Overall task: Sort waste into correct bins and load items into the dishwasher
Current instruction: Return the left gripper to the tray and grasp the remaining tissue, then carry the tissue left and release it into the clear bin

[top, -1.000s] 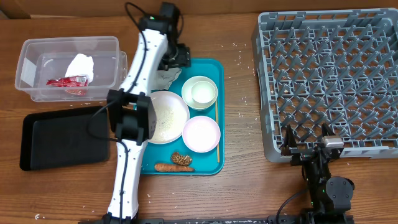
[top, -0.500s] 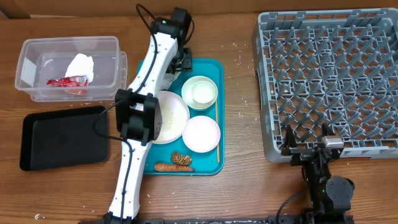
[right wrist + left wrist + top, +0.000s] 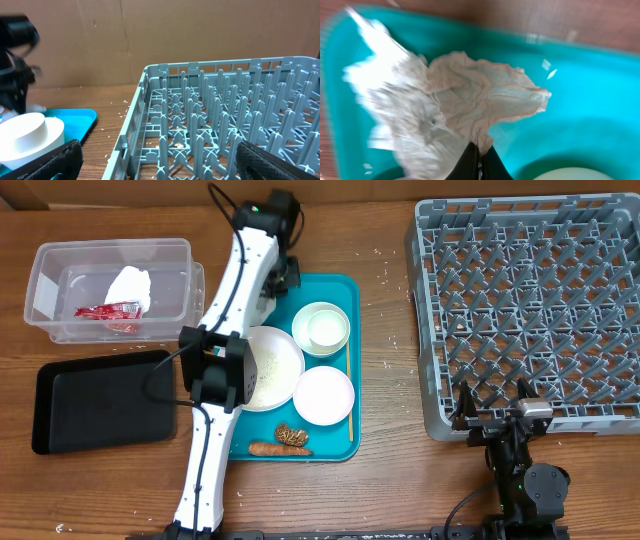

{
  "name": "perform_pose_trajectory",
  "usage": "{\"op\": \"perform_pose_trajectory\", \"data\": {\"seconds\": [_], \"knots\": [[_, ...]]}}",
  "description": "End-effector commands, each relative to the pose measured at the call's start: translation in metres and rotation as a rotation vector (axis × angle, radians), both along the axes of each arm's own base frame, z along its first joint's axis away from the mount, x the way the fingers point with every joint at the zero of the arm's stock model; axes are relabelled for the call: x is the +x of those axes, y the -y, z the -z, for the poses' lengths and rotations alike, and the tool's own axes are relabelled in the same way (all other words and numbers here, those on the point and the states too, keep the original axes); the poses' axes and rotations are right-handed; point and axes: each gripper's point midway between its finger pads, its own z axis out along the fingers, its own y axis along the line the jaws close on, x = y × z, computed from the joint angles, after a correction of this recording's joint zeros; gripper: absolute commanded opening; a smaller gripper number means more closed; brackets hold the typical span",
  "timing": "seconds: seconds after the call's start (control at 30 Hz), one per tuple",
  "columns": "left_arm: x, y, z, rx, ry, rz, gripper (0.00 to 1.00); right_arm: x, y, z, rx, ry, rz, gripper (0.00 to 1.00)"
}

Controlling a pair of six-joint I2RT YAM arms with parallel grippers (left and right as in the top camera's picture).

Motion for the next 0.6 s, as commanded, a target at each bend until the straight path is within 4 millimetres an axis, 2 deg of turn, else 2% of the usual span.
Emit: {"op": "perform_pose_trajectory", "data": {"seconds": [0.0,0.1,0.17,0.23,0.33,0.47,0.5,0.53,0.57], "knots": [[0.024,-0.035,-0.109,-0.024,0.264,-0.127,0.04,0.0,-0.002,0.001,0.0,0.005,-0.007,1.0],[0.025,-0.075,-0.165,0.024,0.399,-0.21,0.04,0.0,-0.002,0.001,0.0,0.005,-0.007,1.0],[0.022,-0.108,-0.19,0.083,0.46,-0.281,0.04,0.0,-0.002,0.001,0.0,0.005,-0.007,1.0],[0.017,-0.14,-0.207,0.128,0.495,-0.344,0.04,0.0,-0.002,0.001,0.0,0.005,-0.007,1.0],[0.011,-0.181,-0.211,0.153,0.494,-0.421,0.04,0.0,-0.002,0.001,0.0,0.005,-0.007,1.0],[0.001,-0.223,-0.195,0.172,0.445,-0.525,0.04,0.0,-0.002,0.001,0.0,0.005,-0.007,1.0],[-0.001,-0.233,-0.19,0.174,0.431,-0.558,0.09,0.0,-0.002,0.001,0.0,0.005,-0.007,1.0],[-0.004,-0.242,-0.183,0.172,0.411,-0.591,0.28,0.0,-0.002,0.001,0.0,0.005,-0.007,1.0],[-0.007,-0.249,-0.176,0.169,0.393,-0.614,0.6,0.0,-0.002,0.001,0.0,0.005,-0.007,1.0]]}}
